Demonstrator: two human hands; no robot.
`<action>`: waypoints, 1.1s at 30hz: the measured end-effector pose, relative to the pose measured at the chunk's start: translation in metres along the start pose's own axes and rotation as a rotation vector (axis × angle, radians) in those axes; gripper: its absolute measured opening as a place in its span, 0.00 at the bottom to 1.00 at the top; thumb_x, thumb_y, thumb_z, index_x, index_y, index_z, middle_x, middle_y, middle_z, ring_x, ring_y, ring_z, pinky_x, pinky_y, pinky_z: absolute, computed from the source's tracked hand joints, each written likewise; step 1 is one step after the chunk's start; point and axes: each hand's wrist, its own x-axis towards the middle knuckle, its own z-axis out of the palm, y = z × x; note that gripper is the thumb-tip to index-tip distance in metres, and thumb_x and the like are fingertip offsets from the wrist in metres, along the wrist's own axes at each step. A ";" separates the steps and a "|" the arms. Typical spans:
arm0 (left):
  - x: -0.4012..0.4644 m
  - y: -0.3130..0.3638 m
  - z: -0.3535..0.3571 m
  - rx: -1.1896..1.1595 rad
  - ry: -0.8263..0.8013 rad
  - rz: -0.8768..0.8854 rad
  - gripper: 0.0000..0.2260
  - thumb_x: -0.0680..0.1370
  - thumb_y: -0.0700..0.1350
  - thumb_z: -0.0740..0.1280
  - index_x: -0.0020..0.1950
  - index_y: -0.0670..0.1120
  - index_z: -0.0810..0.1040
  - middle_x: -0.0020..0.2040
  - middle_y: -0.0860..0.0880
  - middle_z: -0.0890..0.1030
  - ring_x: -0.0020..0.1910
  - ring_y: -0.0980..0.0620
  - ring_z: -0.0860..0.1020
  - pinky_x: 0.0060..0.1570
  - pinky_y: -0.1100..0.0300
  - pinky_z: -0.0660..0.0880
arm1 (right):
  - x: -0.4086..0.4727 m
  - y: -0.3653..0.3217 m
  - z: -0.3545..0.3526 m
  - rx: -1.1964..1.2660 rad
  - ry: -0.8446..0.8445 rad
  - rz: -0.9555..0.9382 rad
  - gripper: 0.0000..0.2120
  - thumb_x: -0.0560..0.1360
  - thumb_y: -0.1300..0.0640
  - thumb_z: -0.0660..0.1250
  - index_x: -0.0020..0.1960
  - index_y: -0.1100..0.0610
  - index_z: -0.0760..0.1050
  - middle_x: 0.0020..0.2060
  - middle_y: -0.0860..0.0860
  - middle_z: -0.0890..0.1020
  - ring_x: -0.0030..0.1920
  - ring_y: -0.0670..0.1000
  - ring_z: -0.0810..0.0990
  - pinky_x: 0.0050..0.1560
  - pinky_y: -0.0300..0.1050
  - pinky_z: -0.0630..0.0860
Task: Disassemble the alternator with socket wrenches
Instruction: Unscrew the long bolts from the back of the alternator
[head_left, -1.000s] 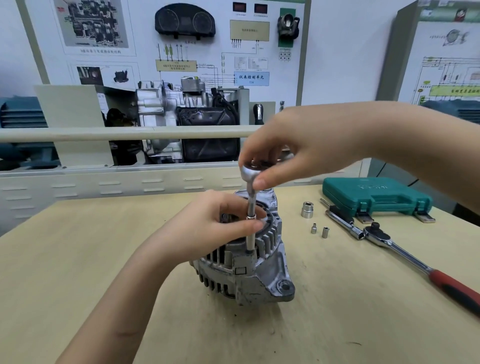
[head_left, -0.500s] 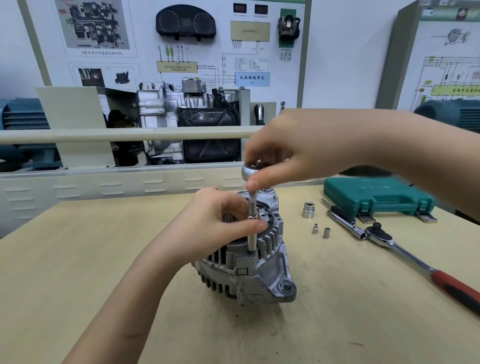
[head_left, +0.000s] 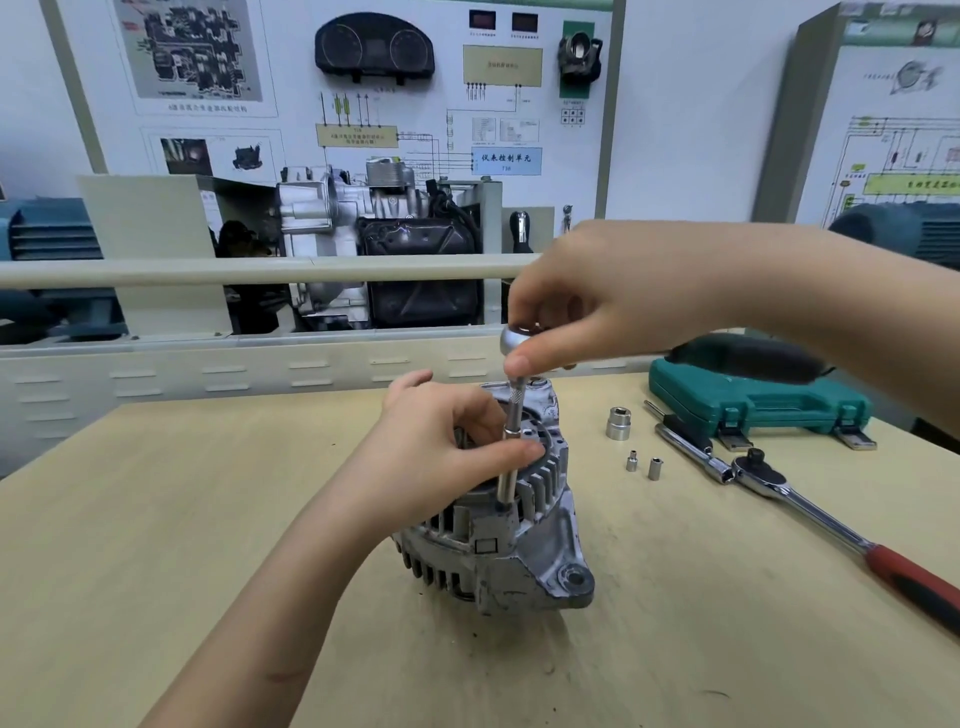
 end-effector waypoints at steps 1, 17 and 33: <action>0.000 0.000 -0.002 -0.013 -0.015 0.011 0.15 0.67 0.56 0.70 0.27 0.53 0.68 0.25 0.62 0.73 0.31 0.61 0.72 0.66 0.60 0.54 | 0.000 0.001 -0.001 0.009 0.004 -0.010 0.25 0.63 0.34 0.58 0.45 0.53 0.77 0.32 0.45 0.80 0.33 0.43 0.76 0.38 0.40 0.73; -0.001 -0.001 -0.003 -0.055 0.026 0.049 0.11 0.65 0.55 0.72 0.29 0.53 0.72 0.27 0.65 0.75 0.36 0.68 0.72 0.45 0.63 0.61 | 0.001 -0.003 -0.002 -0.037 -0.022 -0.035 0.27 0.63 0.35 0.57 0.45 0.55 0.78 0.34 0.49 0.80 0.36 0.49 0.78 0.41 0.48 0.76; -0.004 0.002 -0.009 -0.068 0.003 0.056 0.13 0.64 0.57 0.70 0.27 0.53 0.71 0.30 0.66 0.76 0.38 0.67 0.73 0.49 0.78 0.58 | 0.003 -0.007 -0.003 0.021 -0.015 -0.117 0.24 0.65 0.37 0.60 0.46 0.54 0.79 0.36 0.51 0.80 0.38 0.50 0.76 0.42 0.48 0.73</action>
